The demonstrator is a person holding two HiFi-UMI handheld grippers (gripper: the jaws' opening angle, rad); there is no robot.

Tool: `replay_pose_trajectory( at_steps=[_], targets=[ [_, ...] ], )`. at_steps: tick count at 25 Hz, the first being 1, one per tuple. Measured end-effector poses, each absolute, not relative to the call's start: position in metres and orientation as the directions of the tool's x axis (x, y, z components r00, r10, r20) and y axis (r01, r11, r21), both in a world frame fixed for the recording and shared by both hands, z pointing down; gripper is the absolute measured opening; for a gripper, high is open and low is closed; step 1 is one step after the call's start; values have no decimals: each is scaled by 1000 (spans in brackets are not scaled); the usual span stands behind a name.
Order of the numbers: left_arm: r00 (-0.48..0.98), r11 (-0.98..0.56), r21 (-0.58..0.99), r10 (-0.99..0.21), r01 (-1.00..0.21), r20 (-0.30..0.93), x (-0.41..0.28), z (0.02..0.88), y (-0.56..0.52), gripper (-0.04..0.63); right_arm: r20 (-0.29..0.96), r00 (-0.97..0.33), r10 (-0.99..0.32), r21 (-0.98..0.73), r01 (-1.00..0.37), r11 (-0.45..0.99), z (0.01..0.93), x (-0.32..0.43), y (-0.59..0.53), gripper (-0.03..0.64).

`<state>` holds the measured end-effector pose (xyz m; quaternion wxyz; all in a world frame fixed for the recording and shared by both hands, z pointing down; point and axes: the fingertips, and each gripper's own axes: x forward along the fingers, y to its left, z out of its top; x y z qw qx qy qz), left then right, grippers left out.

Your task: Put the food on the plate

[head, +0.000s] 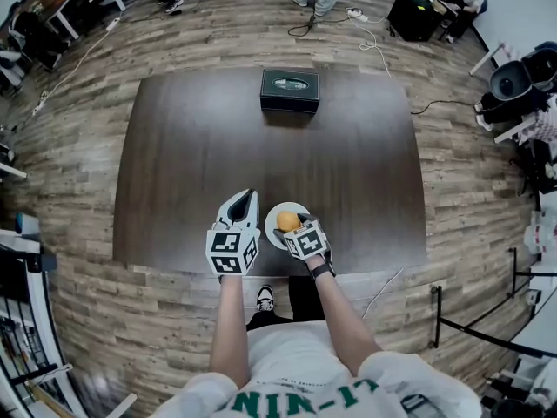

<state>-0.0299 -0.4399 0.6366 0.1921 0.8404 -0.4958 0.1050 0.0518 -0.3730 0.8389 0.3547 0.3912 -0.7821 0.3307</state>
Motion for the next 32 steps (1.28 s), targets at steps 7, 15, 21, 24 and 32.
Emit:
replay_pose_trajectory(
  at_steps=[7, 15, 21, 24, 32],
  targets=[
    [498, -453, 206, -784, -867, 372, -21, 636, -440, 12, 783, -469, -409, -265, -846, 462, 834, 55, -378, 433],
    [495, -459, 187, -792, -869, 358, -22, 621, -443, 12, 694, -454, -559, -261, -882, 392, 784, 80, -409, 433],
    [481, -444, 186, -811, -877, 332, -27, 598, -449, 12, 612, -384, -691, -183, -919, 349, 721, 119, -432, 383],
    [478, -445, 173, -826, -879, 300, -27, 578, -456, 12, 555, -355, -752, -135, -931, 339, 682, 133, -444, 343],
    [494, -479, 119, -842, -870, 218, -8, 529, -466, 12, 354, -334, -874, -98, -942, 321, 582, 148, -459, 219]
  ],
)
